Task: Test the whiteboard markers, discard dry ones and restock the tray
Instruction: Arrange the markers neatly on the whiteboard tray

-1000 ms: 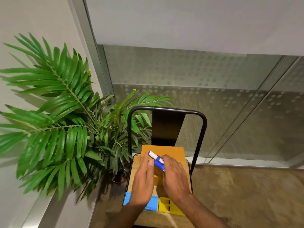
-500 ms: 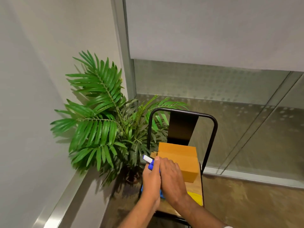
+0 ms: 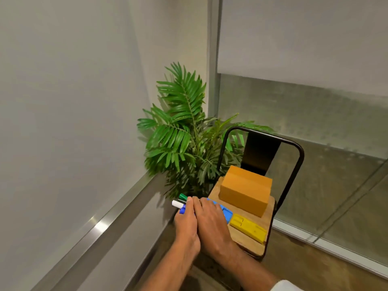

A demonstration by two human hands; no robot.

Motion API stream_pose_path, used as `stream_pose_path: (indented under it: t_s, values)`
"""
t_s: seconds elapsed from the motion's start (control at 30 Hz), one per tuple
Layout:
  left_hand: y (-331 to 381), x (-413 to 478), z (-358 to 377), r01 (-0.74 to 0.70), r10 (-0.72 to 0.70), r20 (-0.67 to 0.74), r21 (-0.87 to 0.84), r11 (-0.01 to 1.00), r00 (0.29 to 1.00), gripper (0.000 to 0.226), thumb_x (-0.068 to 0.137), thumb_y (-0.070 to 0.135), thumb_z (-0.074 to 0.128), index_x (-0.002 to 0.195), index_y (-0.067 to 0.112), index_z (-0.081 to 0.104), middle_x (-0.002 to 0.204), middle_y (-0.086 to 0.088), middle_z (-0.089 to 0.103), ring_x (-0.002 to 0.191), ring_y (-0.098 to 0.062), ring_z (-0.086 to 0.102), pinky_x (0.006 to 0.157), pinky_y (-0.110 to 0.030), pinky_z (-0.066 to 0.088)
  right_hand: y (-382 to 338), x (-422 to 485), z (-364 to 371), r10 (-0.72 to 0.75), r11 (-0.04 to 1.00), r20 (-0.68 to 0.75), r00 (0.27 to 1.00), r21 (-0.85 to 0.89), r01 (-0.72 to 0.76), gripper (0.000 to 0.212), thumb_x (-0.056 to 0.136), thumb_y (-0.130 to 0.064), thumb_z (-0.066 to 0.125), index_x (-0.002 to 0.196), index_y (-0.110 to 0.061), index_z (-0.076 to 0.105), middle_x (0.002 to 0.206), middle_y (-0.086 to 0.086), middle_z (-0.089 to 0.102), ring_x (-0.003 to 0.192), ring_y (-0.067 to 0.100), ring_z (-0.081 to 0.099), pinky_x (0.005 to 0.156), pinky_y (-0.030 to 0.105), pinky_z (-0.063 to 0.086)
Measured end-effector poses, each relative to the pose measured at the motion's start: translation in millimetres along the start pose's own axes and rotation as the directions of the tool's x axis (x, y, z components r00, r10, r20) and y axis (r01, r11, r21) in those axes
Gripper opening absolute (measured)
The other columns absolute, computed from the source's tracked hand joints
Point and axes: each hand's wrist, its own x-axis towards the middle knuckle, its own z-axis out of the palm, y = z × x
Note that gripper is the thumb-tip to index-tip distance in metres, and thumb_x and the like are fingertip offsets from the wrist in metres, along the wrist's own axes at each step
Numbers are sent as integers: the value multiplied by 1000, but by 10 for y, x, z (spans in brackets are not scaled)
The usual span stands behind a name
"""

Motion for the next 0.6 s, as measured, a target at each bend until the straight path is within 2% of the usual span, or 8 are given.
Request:
stream_pose_path:
  t_s: [0.17, 0.27, 0.33, 0.43, 0.53, 0.6]
  values:
    - [84, -301, -475, -31, 18, -94, -148, 989, 995, 24, 100, 25, 66, 98, 2, 70, 80, -11, 76, 75, -22, 73, 66, -32, 54, -457, -283, -75, -131, 991, 4, 991, -1, 131, 47, 85, -26, 68, 127, -12, 52, 107, 5, 59, 89, 21, 56, 73, 37, 50]
    - [158, -462, -808, -84, 49, -154, -230, 970, 987, 21, 100, 21, 65, 98, 1, 70, 81, -13, 75, 78, -24, 72, 69, -33, 54, -768, -396, -98, -231, 972, -14, 973, 46, 231, 39, 86, -24, 63, 123, -14, 55, 107, 1, 59, 90, 17, 56, 75, 33, 50]
    - [215, -563, -1066, -133, 78, -202, -277, 952, 976, 20, 101, 20, 63, 98, 1, 69, 82, -13, 75, 81, -25, 72, 71, -34, 54, -1001, -485, -127, -310, 944, -28, 950, 106, 311, 37, 91, -23, 58, 127, -15, 52, 110, -1, 57, 92, 14, 54, 75, 30, 48]
    - [297, -669, -1530, -206, 116, -290, -304, 930, 950, 20, 100, 20, 64, 100, 1, 69, 84, -14, 75, 80, -26, 72, 71, -35, 55, -1362, -636, -191, -446, 861, -17, 895, 266, 434, 52, 94, -25, 53, 143, -19, 36, 122, -4, 50, 101, 12, 50, 81, 27, 45]
    - [397, -826, -2053, -301, 184, -359, -302, 905, 915, 16, 101, 19, 63, 100, 4, 69, 87, -12, 78, 76, -24, 75, 69, -33, 57, -1739, -809, -184, -540, 775, 41, 840, 414, 478, 77, 90, -22, 56, 154, -24, 13, 126, -5, 42, 107, 12, 46, 90, 32, 45]
    - [463, -992, -2423, -367, 241, -397, -280, 887, 886, 15, 102, 17, 61, 98, 5, 70, 86, -10, 79, 69, -19, 75, 62, -29, 59, -2006, -925, -200, -596, 705, 69, 800, 521, 481, 85, 90, -28, 59, 155, -30, 4, 125, -7, 40, 107, 10, 44, 93, 32, 44]
